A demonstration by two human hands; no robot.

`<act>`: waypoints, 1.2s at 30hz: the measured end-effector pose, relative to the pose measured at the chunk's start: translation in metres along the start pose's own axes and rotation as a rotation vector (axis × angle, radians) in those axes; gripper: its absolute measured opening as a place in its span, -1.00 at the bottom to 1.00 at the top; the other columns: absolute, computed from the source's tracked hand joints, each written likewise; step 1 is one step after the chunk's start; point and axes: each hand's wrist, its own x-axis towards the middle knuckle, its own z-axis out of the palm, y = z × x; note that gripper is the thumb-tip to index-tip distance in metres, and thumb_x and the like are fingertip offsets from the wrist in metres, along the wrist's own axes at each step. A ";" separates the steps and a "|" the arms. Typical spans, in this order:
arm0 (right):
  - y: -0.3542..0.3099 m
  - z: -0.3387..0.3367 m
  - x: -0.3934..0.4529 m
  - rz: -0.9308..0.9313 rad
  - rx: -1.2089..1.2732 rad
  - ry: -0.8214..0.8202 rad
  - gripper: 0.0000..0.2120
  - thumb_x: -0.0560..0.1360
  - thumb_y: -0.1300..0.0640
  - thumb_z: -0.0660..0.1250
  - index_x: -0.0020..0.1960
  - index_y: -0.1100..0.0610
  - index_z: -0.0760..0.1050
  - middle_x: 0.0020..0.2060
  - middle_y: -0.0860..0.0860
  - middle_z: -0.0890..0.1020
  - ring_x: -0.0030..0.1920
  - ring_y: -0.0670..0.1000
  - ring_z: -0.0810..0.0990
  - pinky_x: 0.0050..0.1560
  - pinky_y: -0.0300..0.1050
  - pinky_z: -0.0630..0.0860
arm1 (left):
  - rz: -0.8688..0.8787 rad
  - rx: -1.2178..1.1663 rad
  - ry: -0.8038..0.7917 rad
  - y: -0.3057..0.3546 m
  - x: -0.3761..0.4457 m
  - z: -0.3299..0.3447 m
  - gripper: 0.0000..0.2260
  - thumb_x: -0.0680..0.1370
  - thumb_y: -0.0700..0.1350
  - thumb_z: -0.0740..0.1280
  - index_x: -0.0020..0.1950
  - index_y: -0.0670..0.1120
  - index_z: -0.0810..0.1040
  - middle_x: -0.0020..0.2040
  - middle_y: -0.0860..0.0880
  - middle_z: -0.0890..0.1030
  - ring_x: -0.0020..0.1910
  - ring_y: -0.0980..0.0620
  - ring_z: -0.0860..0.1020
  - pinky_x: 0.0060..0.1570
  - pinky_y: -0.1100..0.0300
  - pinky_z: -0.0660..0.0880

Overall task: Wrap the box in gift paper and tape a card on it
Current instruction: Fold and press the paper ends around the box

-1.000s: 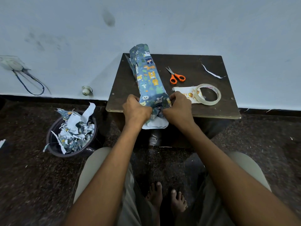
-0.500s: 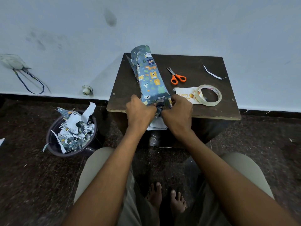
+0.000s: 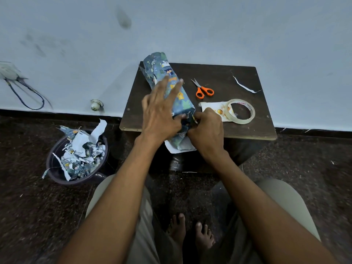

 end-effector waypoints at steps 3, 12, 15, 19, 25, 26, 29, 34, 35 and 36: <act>0.000 0.005 -0.003 -0.003 0.053 0.037 -0.77 0.34 0.26 0.34 -0.35 0.07 0.30 -0.31 0.01 0.38 -0.29 0.02 0.32 -0.37 -0.18 0.11 | 0.095 -0.069 -0.105 -0.006 0.007 0.015 -0.30 0.45 -0.07 0.49 0.56 0.12 0.34 0.63 -0.05 0.21 0.62 -0.05 0.12 0.50 -0.11 0.02; -0.004 0.008 -0.009 0.131 0.327 0.050 -0.69 0.16 0.18 0.29 -0.12 0.13 0.62 -0.22 0.00 0.65 -0.19 0.01 0.63 -0.08 0.06 0.61 | 0.101 -0.102 -0.271 -0.010 0.011 0.011 -0.02 0.27 -0.28 0.48 0.63 0.12 0.17 0.66 -0.01 0.06 0.65 -0.04 -0.05 0.57 -0.11 -0.12; 0.000 0.006 -0.005 0.093 0.246 -0.021 -0.70 0.16 0.15 0.32 -0.12 0.07 0.61 -0.21 0.01 0.64 -0.20 0.03 0.61 -0.11 0.06 0.61 | 0.108 -0.100 -0.275 -0.013 0.010 0.010 0.00 0.25 -0.26 0.46 0.63 0.15 0.16 0.66 0.01 0.06 0.65 -0.01 -0.05 0.58 -0.12 -0.11; 0.001 -0.002 -0.002 0.096 0.231 -0.096 -0.77 0.22 0.10 0.42 -0.12 0.03 0.57 -0.27 0.00 0.61 -0.25 0.04 0.58 -0.19 0.08 0.59 | 0.093 -0.152 -0.204 -0.015 0.009 0.015 -0.16 0.39 -0.05 0.51 0.61 0.16 0.22 0.65 0.03 0.11 0.64 0.00 0.01 0.58 -0.14 -0.07; 0.004 -0.020 0.001 0.198 0.237 -0.200 -0.74 0.32 0.19 0.55 -0.04 0.08 0.59 -0.23 -0.01 0.66 -0.19 -0.01 0.63 -0.17 -0.08 0.58 | 0.102 -0.086 -0.181 -0.012 0.008 0.017 -0.12 0.36 -0.06 0.55 0.62 0.15 0.22 0.66 0.01 0.10 0.64 -0.03 0.02 0.57 -0.12 -0.07; 0.004 -0.025 0.001 0.202 0.239 -0.231 -0.74 0.33 0.23 0.53 -0.01 0.09 0.58 -0.19 -0.02 0.66 -0.17 -0.03 0.62 -0.17 -0.13 0.57 | 0.097 -0.086 -0.179 -0.011 0.008 0.018 -0.11 0.35 -0.08 0.56 0.61 0.15 0.22 0.65 0.01 0.11 0.64 -0.03 0.03 0.57 -0.13 -0.06; 0.007 -0.035 0.003 0.211 0.279 -0.299 -0.75 0.37 0.32 0.43 0.00 0.09 0.62 -0.14 -0.03 0.69 -0.11 -0.04 0.66 -0.07 -0.11 0.63 | 0.083 -0.091 -0.170 -0.009 0.008 0.019 -0.10 0.34 -0.14 0.55 0.61 0.14 0.23 0.65 0.00 0.12 0.64 -0.04 0.04 0.57 -0.12 -0.07; 0.007 -0.032 0.000 0.267 0.396 -0.286 -0.79 0.47 0.29 0.40 -0.12 -0.02 0.68 -0.18 -0.06 0.72 -0.10 -0.04 0.68 0.06 0.08 0.65 | 0.074 -0.096 -0.161 -0.007 0.008 0.020 -0.11 0.35 -0.16 0.55 0.61 0.12 0.25 0.65 -0.02 0.14 0.63 -0.06 0.04 0.56 -0.11 -0.07; 0.005 -0.029 -0.002 0.265 0.394 -0.287 -0.85 0.47 0.25 0.45 -0.06 0.03 0.70 -0.18 -0.05 0.72 -0.11 -0.07 0.67 0.06 0.05 0.65 | 0.072 -0.096 -0.166 -0.008 0.008 0.021 -0.11 0.34 -0.17 0.55 0.61 0.12 0.24 0.65 -0.03 0.14 0.63 -0.06 0.04 0.56 -0.12 -0.06; 0.001 -0.027 -0.004 0.255 0.380 -0.283 -0.87 0.45 0.23 0.49 -0.01 0.10 0.71 -0.19 -0.03 0.72 -0.14 -0.09 0.67 0.03 0.00 0.65 | 0.073 -0.095 -0.172 -0.008 0.009 0.022 -0.10 0.33 -0.17 0.55 0.61 0.12 0.25 0.65 -0.03 0.14 0.63 -0.07 0.04 0.57 -0.14 -0.04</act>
